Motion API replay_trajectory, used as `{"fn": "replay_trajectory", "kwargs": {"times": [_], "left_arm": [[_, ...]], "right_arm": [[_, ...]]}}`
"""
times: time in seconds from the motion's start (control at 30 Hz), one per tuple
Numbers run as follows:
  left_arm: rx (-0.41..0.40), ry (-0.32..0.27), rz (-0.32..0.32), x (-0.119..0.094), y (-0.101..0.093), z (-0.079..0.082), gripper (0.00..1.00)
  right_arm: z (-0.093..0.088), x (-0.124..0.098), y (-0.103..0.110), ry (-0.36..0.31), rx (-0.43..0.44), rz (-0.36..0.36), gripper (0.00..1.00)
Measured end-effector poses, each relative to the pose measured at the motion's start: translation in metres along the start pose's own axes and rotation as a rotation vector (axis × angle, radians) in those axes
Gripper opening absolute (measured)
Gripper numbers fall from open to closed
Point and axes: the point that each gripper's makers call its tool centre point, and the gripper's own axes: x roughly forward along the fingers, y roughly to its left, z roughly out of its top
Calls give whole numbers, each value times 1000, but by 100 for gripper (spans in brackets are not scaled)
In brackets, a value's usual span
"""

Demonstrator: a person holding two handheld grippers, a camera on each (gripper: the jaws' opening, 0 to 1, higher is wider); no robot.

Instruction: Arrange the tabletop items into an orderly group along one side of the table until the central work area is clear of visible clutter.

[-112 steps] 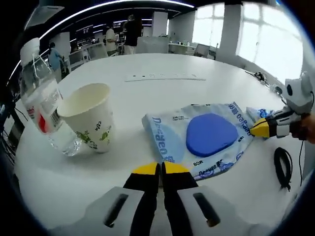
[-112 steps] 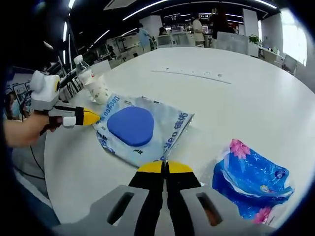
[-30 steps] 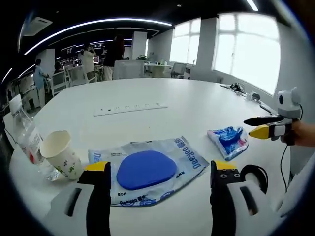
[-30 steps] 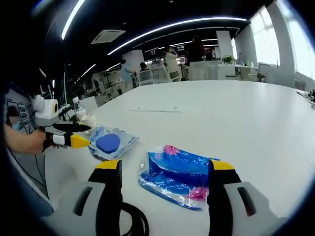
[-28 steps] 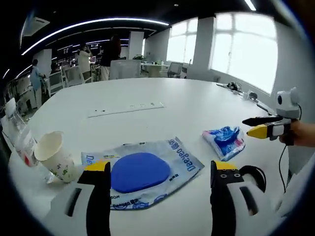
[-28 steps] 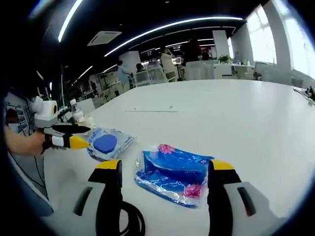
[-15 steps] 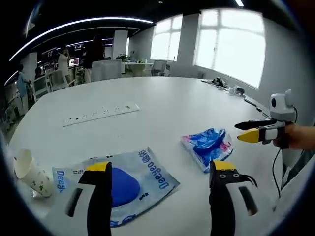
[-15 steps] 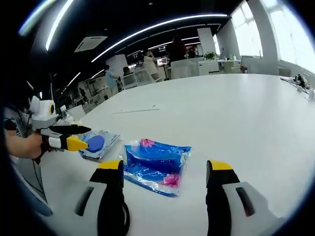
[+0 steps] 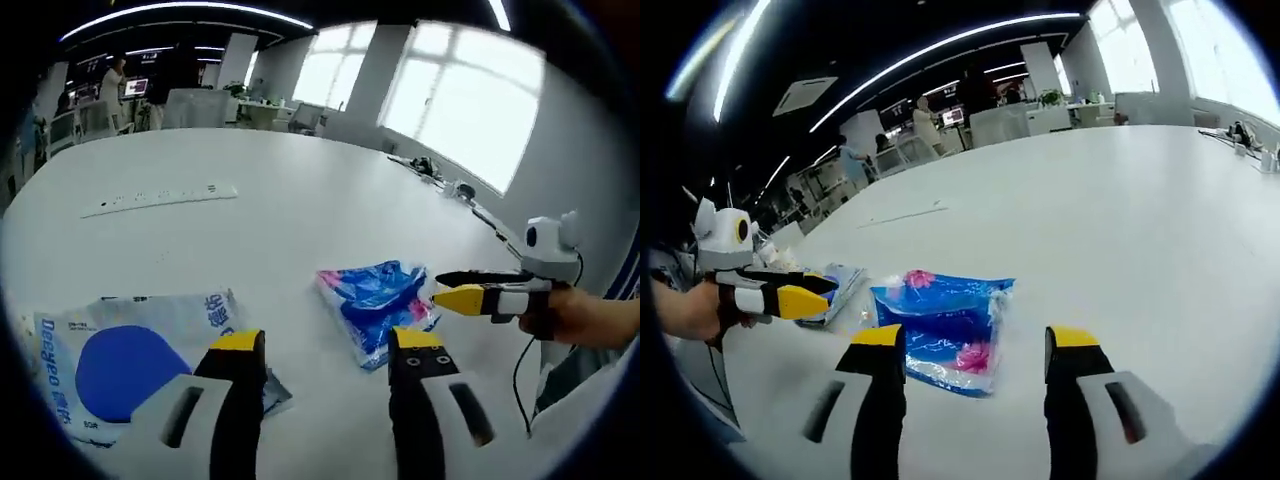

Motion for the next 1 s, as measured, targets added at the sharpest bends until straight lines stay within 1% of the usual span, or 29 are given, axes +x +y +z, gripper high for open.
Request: {"fn": "replay_trajectory", "kwargs": {"times": [0.07, 0.13, 0.2, 0.27, 0.37, 0.47, 0.5, 0.53, 0.6, 0.63, 0.67, 0.7, 0.77, 0.83, 0.87, 1.0], "left_arm": [[18, 8, -4, 8, -5, -1, 43], [17, 9, -18, 14, -9, -2, 38], [9, 25, -23, 19, -12, -5, 35], [26, 41, -21, 21, -14, -9, 32], [71, 62, -27, 24, -19, -13, 22], [67, 70, -35, 26, -23, -15, 5], [73, 74, -24, 26, -22, -16, 3], [86, 71, -16, 26, -21, -16, 3], [85, 71, -12, 25, -20, -15, 2], [78, 73, -5, 23, -18, -15, 2], [68, 71, 7, 21, -14, -14, 1], [52, 61, 17, 19, -11, -11, 1], [9, 45, 14, 15, -12, -5, 1], [18, 33, 22, 12, -10, 0, 1], [30, 24, 36, 10, -7, 3, 1], [16, 29, 71, 4, 1, 4, 0]], "right_arm": [[0, 3, -2, -3, 10, 1, 50], [-1, 4, -1, -1, 18, 0, 48], [-2, 4, 0, -1, 22, 2, 46], [-4, 6, 2, 3, 27, 4, 42], [-10, 10, 3, 18, 37, 6, 36], [-19, 15, 5, 38, 43, 15, 28], [-21, 14, 4, 46, 46, 2, 26], [-20, 16, 3, 40, 35, -1, 24], [-19, 15, 3, 41, 35, -6, 15], [-17, 14, 2, 34, 39, -10, 10], [-16, 15, -1, 28, 49, -26, 2], [-15, 15, -4, 27, 44, -38, 1], [-10, 15, -1, 21, 48, -22, 0], [-5, 16, 1, 13, 53, -16, 0], [-1, 18, 3, 6, 45, -10, 0], [15, 25, 15, -12, 12, 19, 0]]}}
